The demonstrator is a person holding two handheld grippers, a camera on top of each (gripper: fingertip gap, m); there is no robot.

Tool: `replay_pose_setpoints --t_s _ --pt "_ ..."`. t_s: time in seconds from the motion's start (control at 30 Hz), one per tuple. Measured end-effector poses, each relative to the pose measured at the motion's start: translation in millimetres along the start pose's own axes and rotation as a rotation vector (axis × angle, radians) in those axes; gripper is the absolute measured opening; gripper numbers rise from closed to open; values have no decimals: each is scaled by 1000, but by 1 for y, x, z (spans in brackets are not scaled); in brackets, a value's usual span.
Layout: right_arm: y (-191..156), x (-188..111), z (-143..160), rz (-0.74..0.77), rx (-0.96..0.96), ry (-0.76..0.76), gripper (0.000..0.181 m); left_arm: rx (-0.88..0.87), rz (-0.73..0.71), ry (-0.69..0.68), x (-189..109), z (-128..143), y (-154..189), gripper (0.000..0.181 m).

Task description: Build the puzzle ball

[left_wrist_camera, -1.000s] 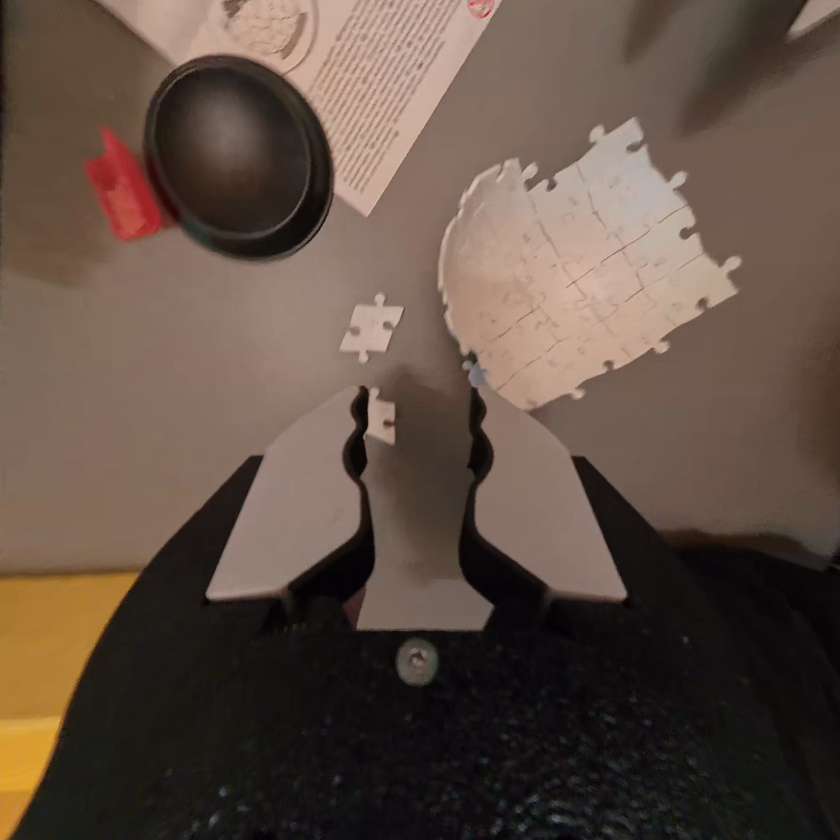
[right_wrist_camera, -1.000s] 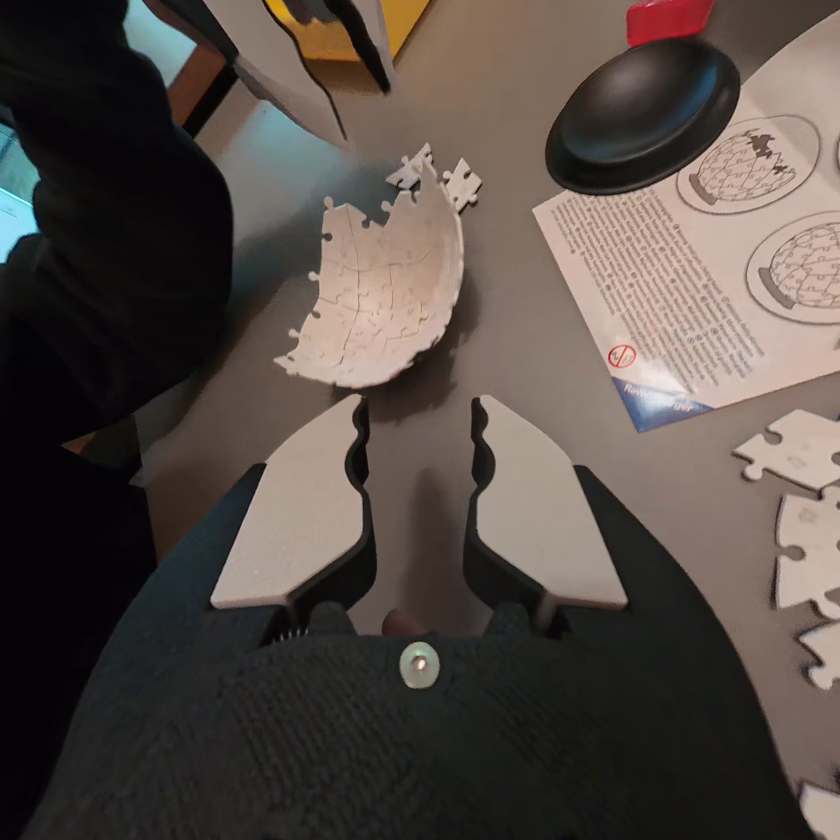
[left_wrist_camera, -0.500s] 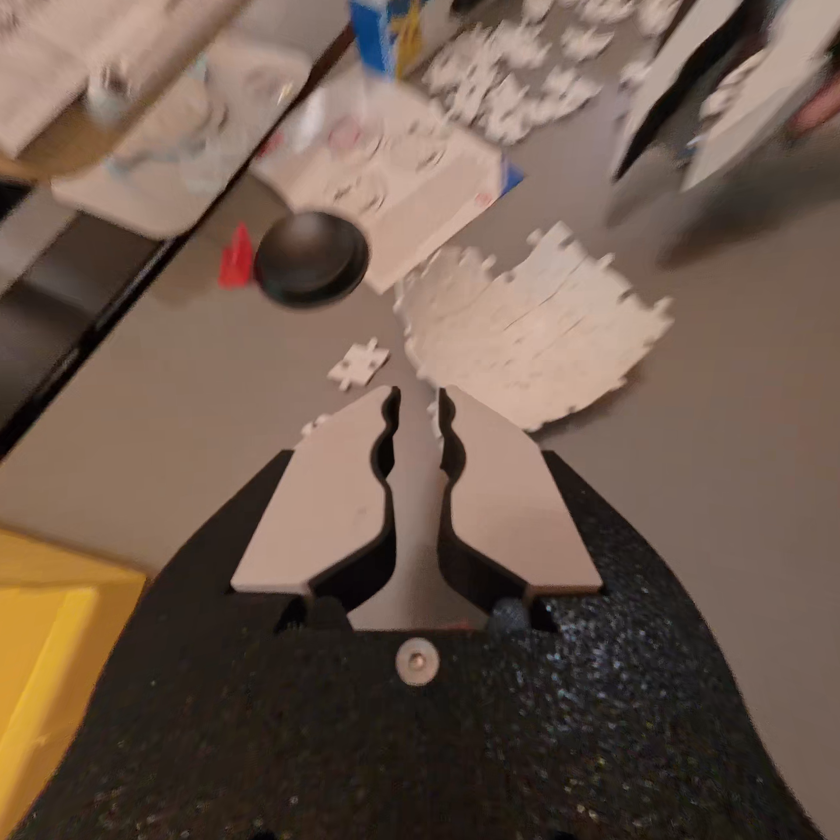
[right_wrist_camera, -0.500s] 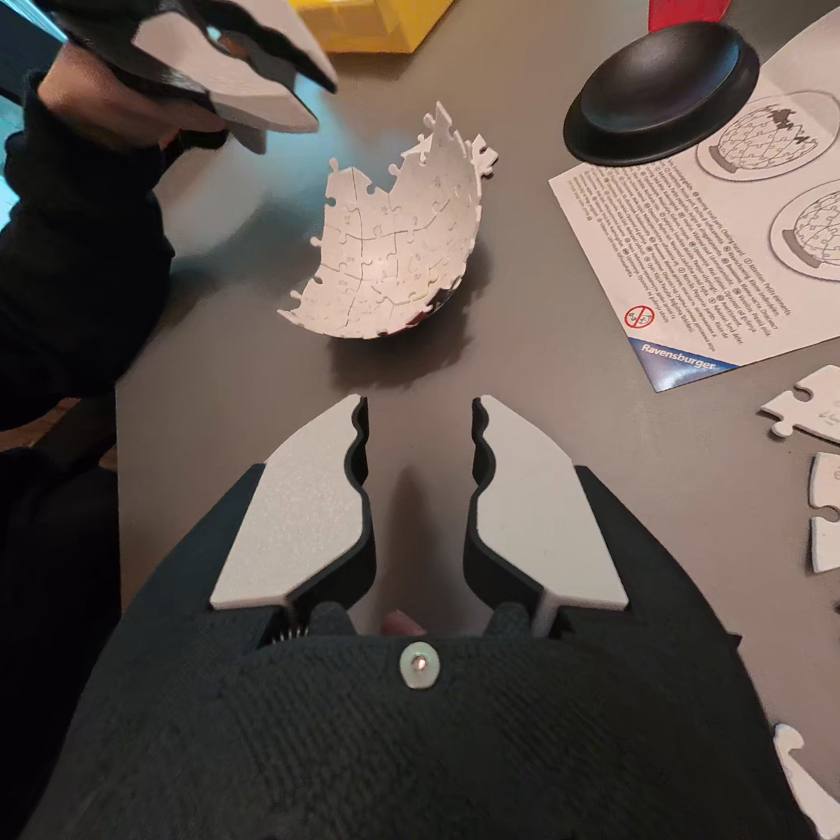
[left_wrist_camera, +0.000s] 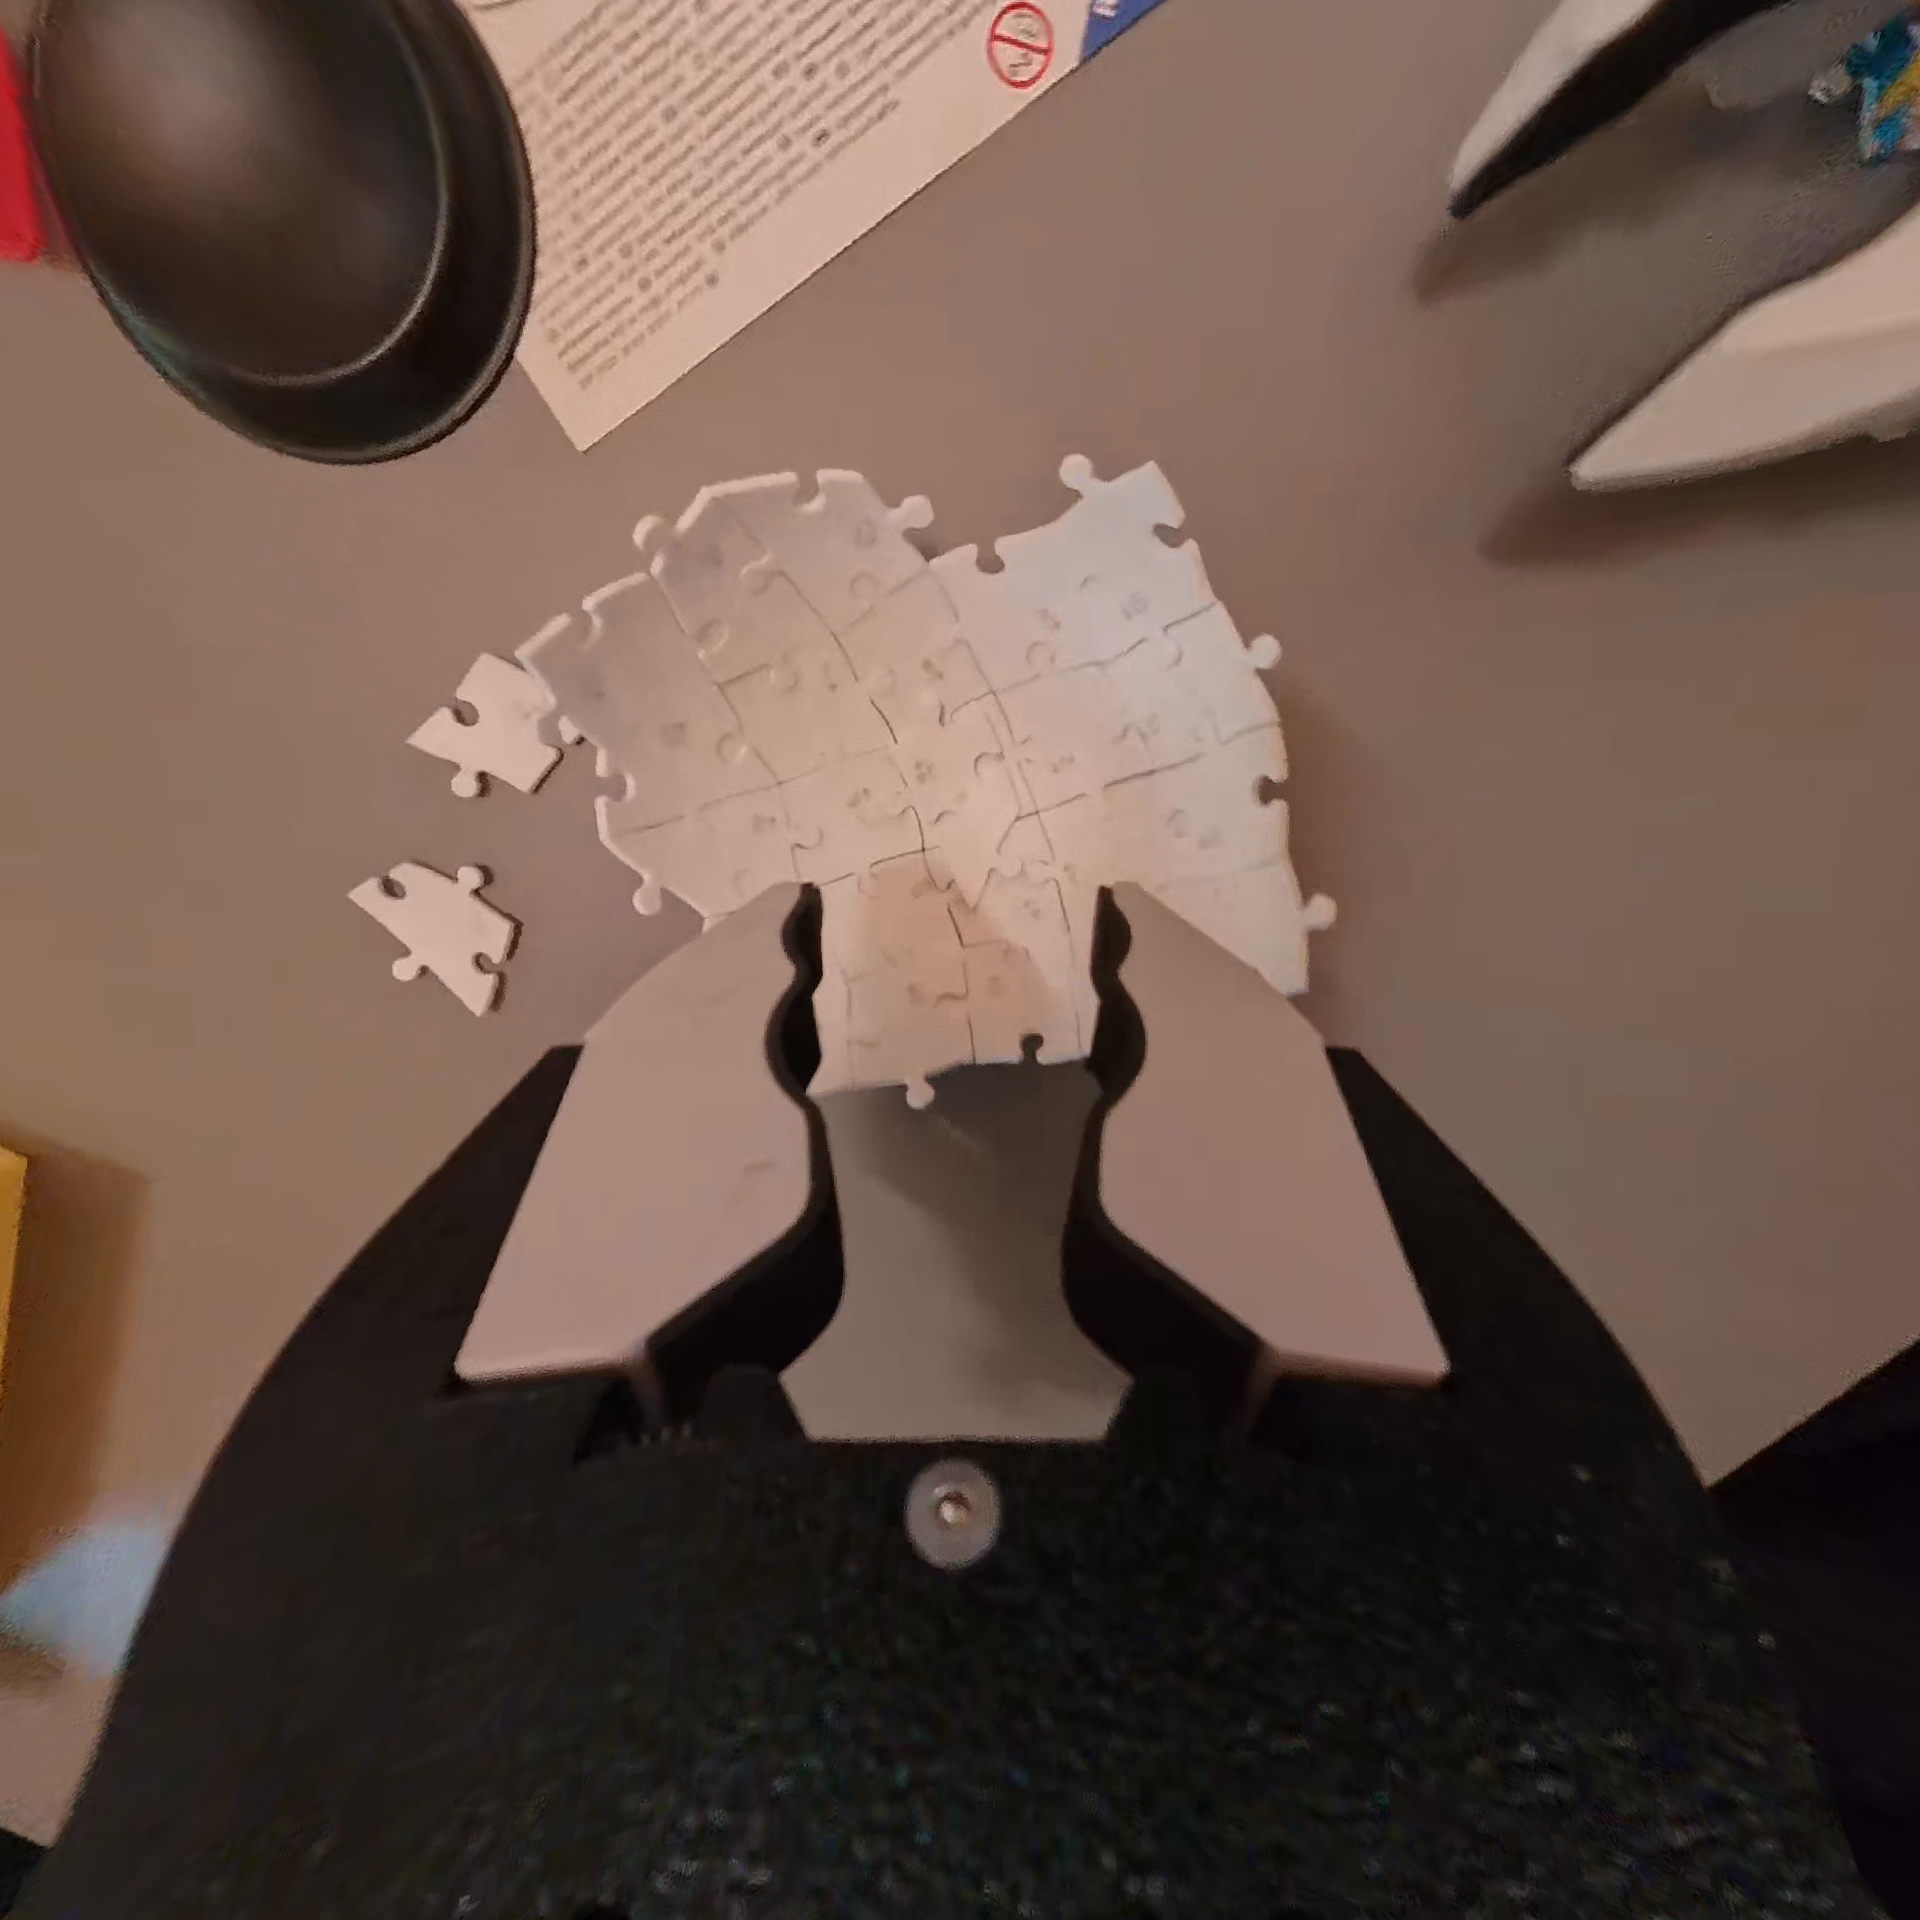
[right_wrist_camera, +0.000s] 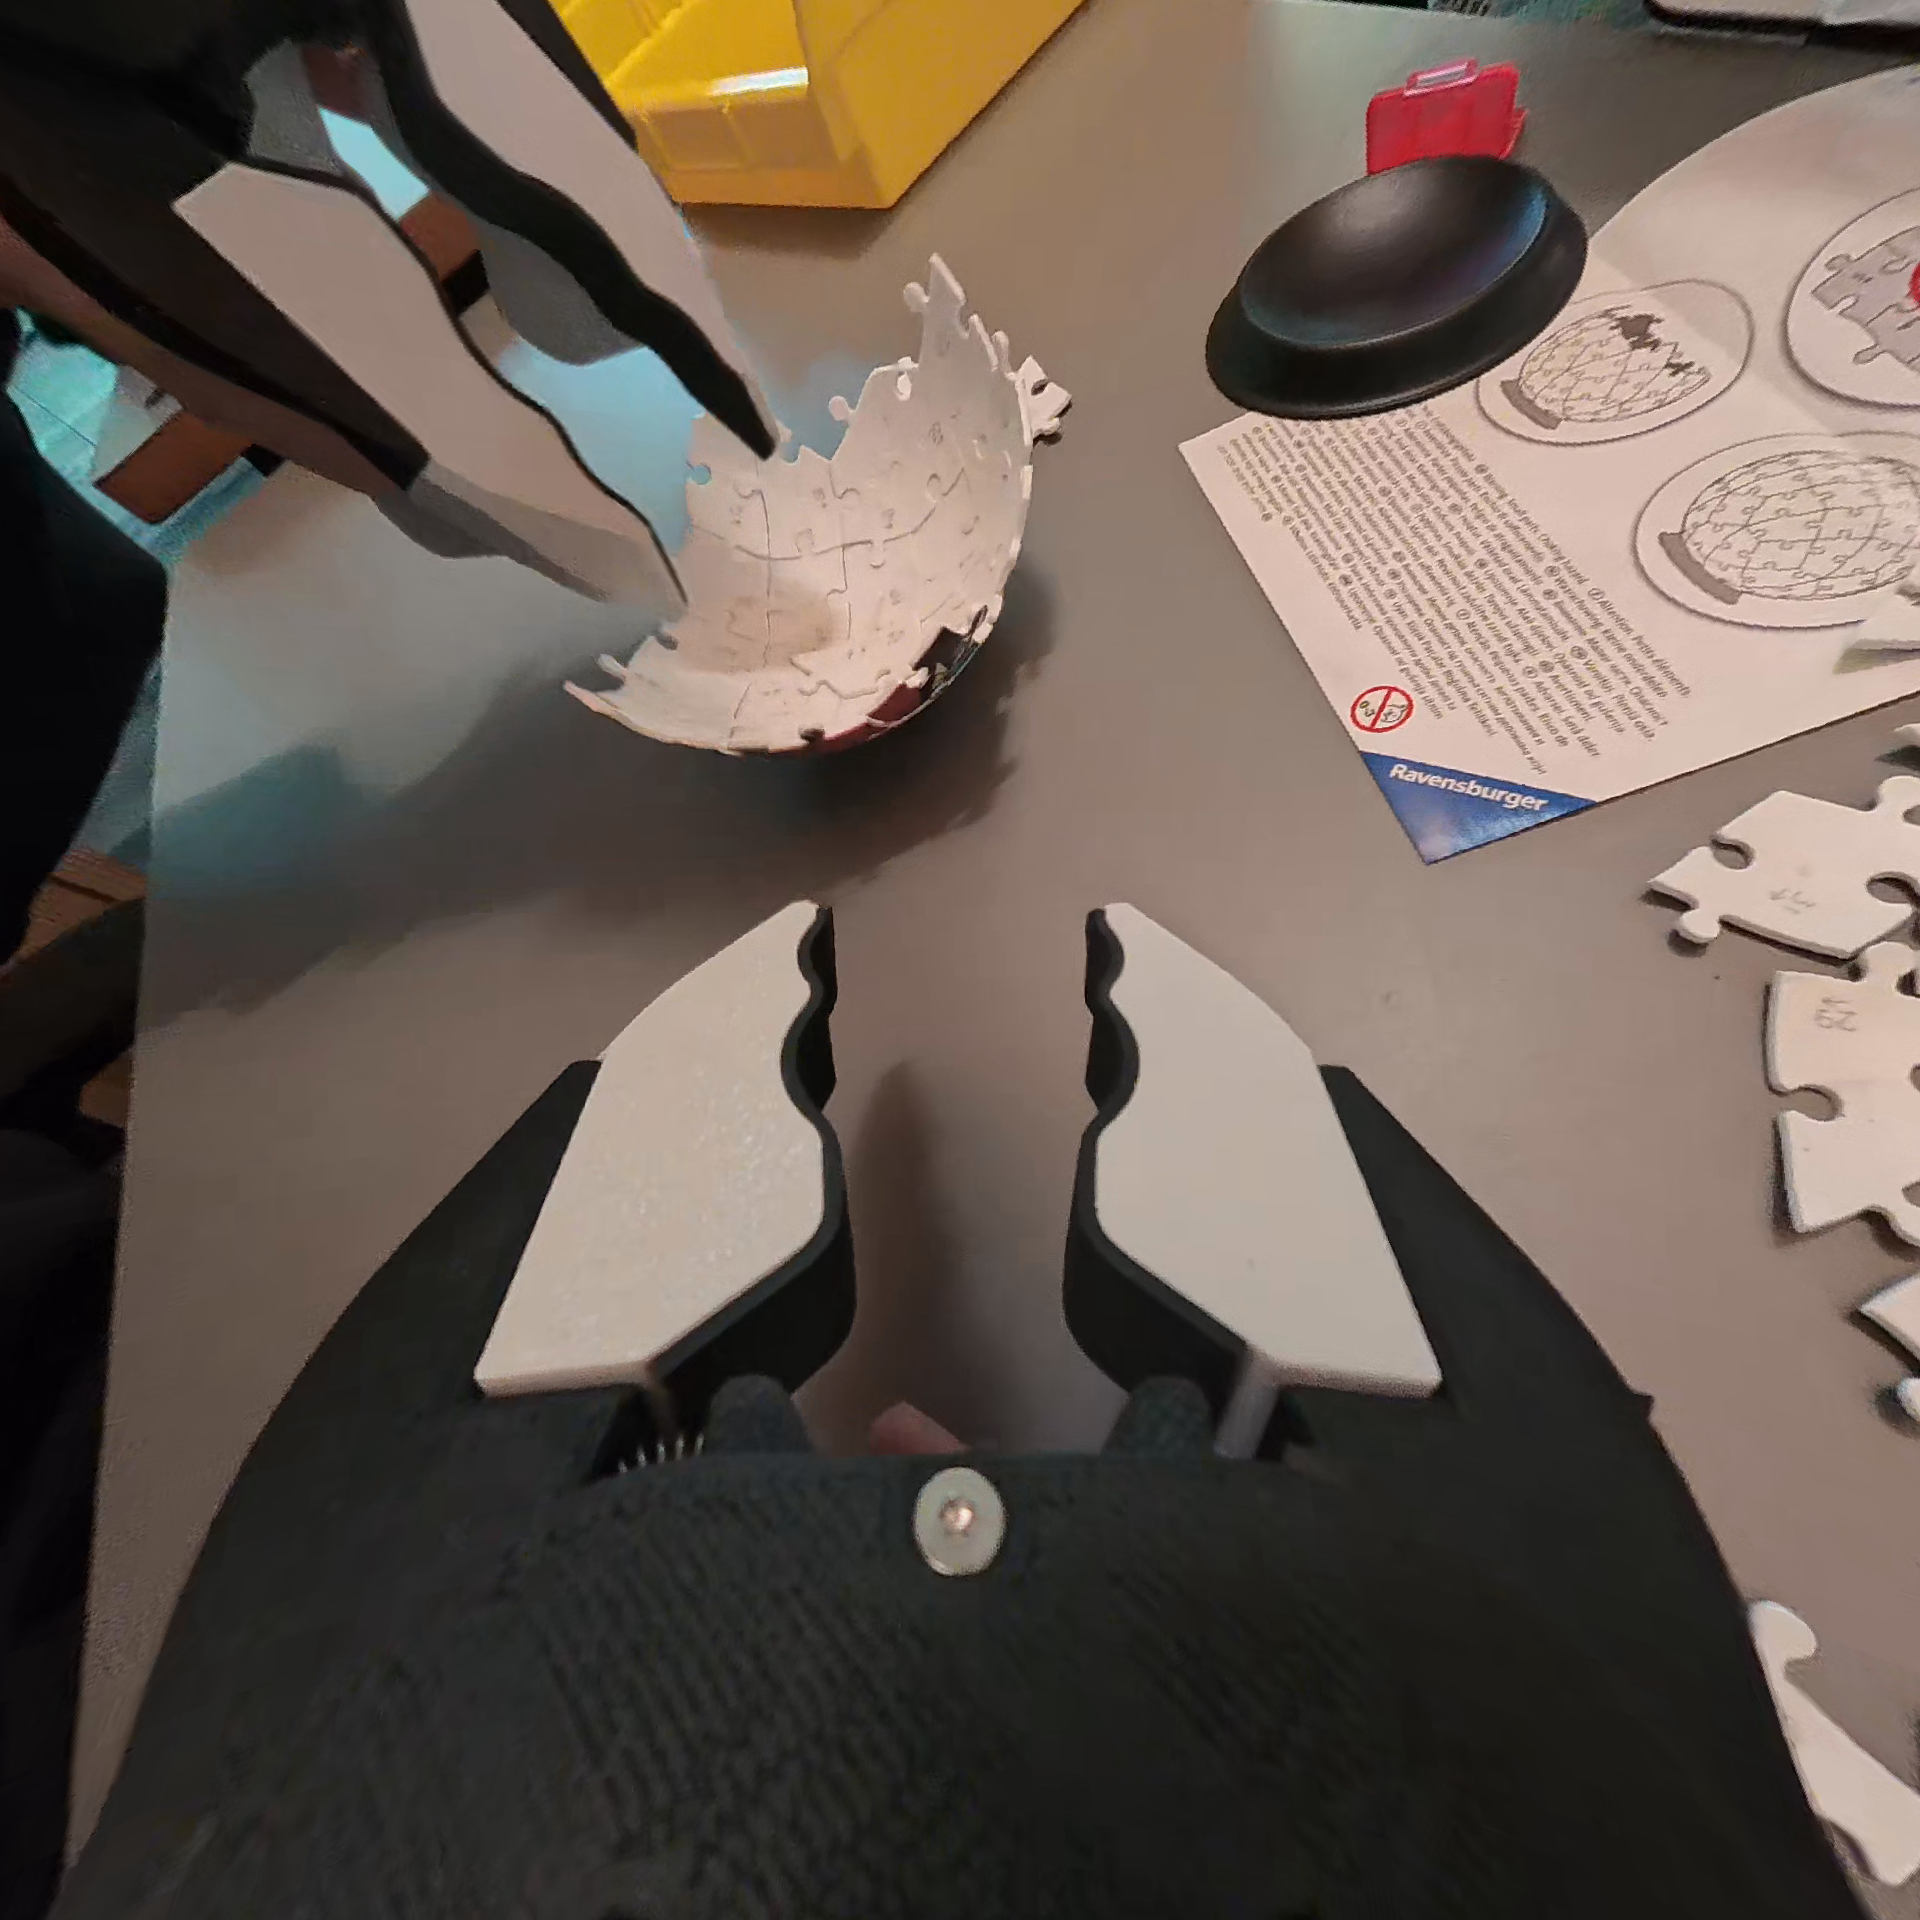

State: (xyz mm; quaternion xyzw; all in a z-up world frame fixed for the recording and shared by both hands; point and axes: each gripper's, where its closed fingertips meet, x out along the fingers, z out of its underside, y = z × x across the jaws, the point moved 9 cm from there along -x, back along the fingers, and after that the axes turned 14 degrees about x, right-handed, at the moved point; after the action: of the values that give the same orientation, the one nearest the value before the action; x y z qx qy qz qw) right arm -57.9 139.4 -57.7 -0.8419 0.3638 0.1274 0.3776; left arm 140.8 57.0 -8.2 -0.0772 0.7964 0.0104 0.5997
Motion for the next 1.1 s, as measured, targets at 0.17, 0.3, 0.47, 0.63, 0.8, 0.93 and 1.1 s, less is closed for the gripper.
replay_pose_setpoints --t_s 0.17,0.3,0.47,0.63,0.8,0.93,1.1 --pt "4 1 -2 6 -12 94 43 -97 4 -54 11 -6 -2 49" --pt "-1 -4 -6 -8 -85 192 45 -150 0 -95 13 -8 -6 44" --pt "0 -5 -4 120 -214 162 49 -168 8 -144 21 -15 -5 42" --pt "1 -4 -2 207 -264 147 53 -175 14 -218 32 -19 -3 42" --pt "3 -7 -4 206 -240 171 55 -178 24 -257 42 -21 -1 41" --pt "4 -8 -4 205 -229 185 55 -185 9 -281 46 -19 -1 40" --pt "4 -7 -4 209 -233 176 55 -191 25 -273 47 -17 -1 29"
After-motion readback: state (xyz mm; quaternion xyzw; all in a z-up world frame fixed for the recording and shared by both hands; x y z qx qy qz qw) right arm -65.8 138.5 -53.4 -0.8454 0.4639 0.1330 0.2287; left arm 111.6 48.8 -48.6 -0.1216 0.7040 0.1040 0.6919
